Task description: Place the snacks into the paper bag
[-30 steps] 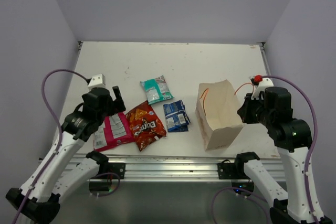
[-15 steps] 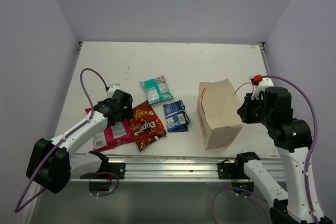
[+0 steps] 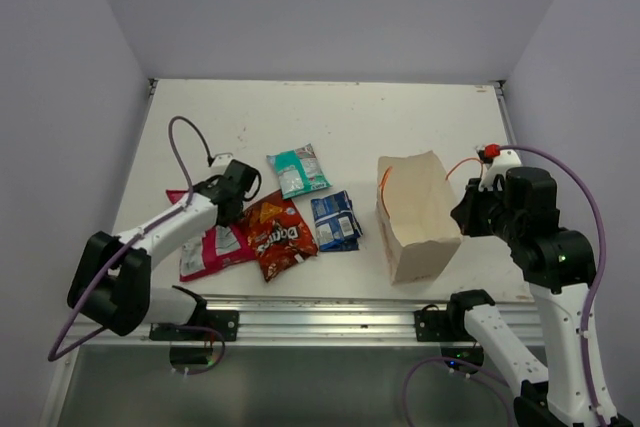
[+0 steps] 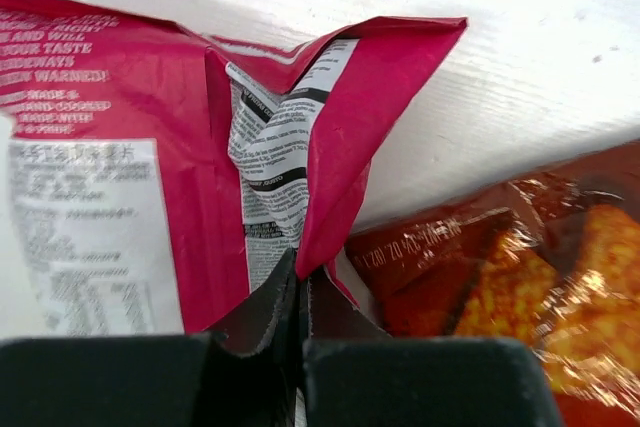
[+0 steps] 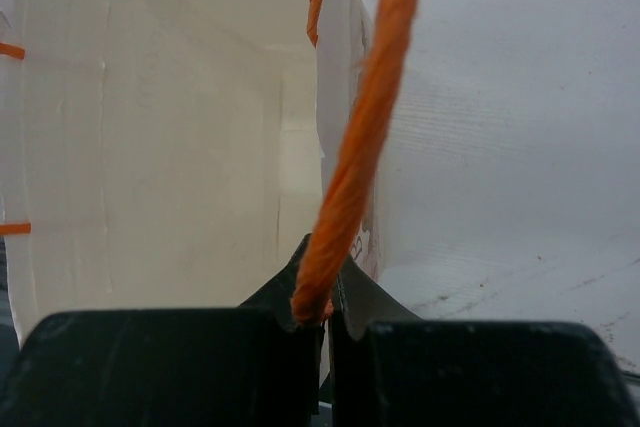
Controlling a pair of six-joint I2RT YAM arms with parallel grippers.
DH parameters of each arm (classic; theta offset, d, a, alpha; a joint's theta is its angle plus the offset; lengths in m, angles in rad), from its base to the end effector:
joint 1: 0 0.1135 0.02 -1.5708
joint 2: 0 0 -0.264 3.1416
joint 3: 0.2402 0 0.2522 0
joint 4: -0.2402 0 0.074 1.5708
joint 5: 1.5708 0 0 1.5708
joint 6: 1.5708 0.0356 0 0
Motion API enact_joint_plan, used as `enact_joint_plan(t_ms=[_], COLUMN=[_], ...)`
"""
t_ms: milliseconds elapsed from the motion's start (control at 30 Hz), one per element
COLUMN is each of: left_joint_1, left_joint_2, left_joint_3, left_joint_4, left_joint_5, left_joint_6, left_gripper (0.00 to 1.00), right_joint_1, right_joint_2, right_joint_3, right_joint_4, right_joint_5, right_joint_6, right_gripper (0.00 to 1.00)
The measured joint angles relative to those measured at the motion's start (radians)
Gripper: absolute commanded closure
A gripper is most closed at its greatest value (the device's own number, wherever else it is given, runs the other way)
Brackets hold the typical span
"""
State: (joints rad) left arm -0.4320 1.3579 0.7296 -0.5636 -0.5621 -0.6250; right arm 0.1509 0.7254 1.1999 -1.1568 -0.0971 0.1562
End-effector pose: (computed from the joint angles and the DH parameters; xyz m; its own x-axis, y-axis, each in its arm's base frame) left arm 0.2224 -0.0817 0.1794 -0.7868 -0.1824 -0.5897 -0.3515 0.9177 0.1851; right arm 0.0963 0.0181 0.3849 -0.6507 0.0577 -0.7572 -0.1243 0.9756 0.1811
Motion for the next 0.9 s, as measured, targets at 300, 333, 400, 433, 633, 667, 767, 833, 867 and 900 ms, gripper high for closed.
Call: enact_joint_plan(t_ms=[300, 333, 400, 433, 633, 667, 767, 833, 867, 900], left_joint_1=[-0.065, -0.076, -0.095, -0.106, -0.271, -0.323, -0.455, -0.542, -0.589, -0.636], left_joint_2=[-0.074, -0.071, -0.047, -0.033, -0.002, 0.012, 0.092, 0.169, 0.211, 0.248], left_joint_3=[0.662, 0.762, 0.954, 1.033, 1.169, 1.172, 1.198, 1.243, 1.269, 1.293], left_joint_4=[-0.099, -0.076, -0.021, 0.024, 0.259, 0.285, 0.343, 0.352, 0.354, 0.353], left_joint_5=[0.123, 0.172, 0.286, 0.349, 0.582, 0.6, 0.639, 0.642, 0.636, 0.628], left_joint_6=[0.069, 0.079, 0.091, 0.091, 0.075, 0.068, 0.06, 0.06, 0.062, 0.066], left_gripper=[1.0, 1.0, 1.0, 1.0, 1.0, 1.0, 1.0, 1.0, 1.0, 1.0], right_joint_1=[0.0, 0.0, 0.0, 0.0, 0.0, 0.0, 0.001, 0.001, 0.001, 0.001], right_joint_2=[0.001, 0.001, 0.001, 0.001, 0.001, 0.0, -0.002, -0.006, -0.011, -0.016], right_joint_3=[0.0, 0.0, 0.0, 0.0, 0.0, 0.0, 0.0, 0.0, 0.0, 0.0], right_joint_4=[0.0, 0.0, 0.0, 0.0, -0.001, -0.001, -0.002, -0.002, -0.003, -0.004], right_joint_5=[0.0, 0.0, 0.0, 0.0, 0.0, 0.0, 0.0, 0.0, 0.0, 0.0], right_joint_6=[0.0, 0.0, 0.0, 0.0, 0.0, 0.0, 0.0, 0.0, 0.0, 0.0], right_gripper=[1.0, 1.0, 1.0, 1.0, 1.0, 1.0, 1.0, 1.0, 1.0, 1.0])
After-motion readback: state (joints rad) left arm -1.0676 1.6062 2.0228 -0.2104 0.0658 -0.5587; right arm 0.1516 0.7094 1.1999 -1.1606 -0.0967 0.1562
